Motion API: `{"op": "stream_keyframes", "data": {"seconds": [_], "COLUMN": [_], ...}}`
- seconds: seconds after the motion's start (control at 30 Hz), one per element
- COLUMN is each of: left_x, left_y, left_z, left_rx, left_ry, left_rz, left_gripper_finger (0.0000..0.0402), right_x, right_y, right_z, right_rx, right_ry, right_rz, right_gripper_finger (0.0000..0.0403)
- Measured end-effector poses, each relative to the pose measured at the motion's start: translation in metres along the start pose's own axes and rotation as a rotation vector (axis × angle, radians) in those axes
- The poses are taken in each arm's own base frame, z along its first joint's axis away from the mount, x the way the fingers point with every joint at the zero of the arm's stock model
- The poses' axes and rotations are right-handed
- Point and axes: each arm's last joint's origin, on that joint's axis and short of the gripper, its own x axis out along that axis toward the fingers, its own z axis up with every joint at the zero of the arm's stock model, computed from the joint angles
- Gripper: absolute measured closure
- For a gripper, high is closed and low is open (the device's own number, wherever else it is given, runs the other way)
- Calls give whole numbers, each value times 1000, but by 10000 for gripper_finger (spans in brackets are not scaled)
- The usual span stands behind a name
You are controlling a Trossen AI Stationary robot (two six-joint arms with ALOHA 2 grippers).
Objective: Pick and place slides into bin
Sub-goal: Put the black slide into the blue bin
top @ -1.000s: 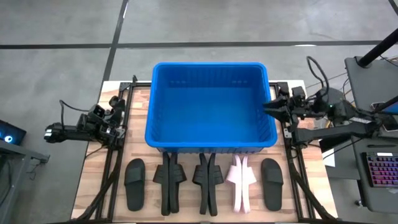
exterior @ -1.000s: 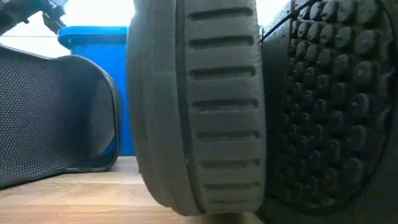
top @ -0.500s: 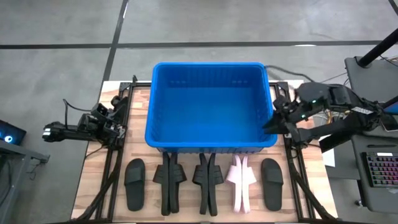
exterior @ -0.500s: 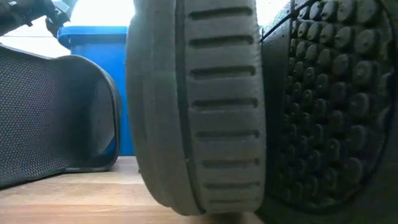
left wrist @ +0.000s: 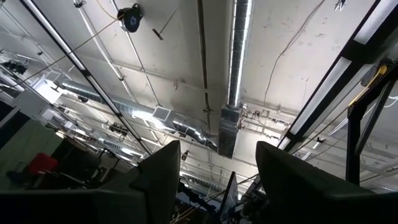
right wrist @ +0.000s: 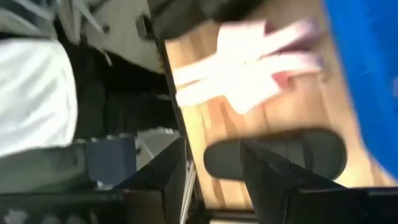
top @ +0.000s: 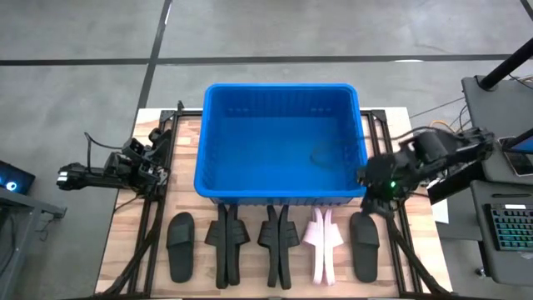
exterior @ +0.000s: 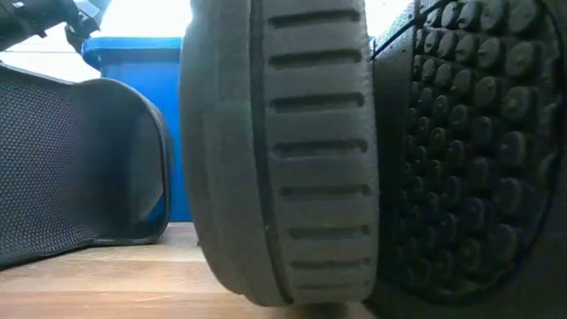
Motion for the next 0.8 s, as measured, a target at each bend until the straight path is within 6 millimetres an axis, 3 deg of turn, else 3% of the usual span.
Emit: {"op": "stream_keyframes", "data": {"seconds": [0.23,0.43,0.8], "left_x": [0,0,1], "left_y": [0,0,0], "left_z": [0,0,-3], "left_rx": [-1,-69,-62], "left_ry": [3,4,22], "left_rz": [0,-5,-4], "left_gripper_finger": [206,206,206], "right_x": [38,74,120], "right_y": [21,36,53], "right_z": [-3,-7,-47], "right_rx": [-61,0,-176], "right_ry": [112,127,196], "right_rz": [-87,-226,-472], "right_gripper_finger": [274,282,296]}}
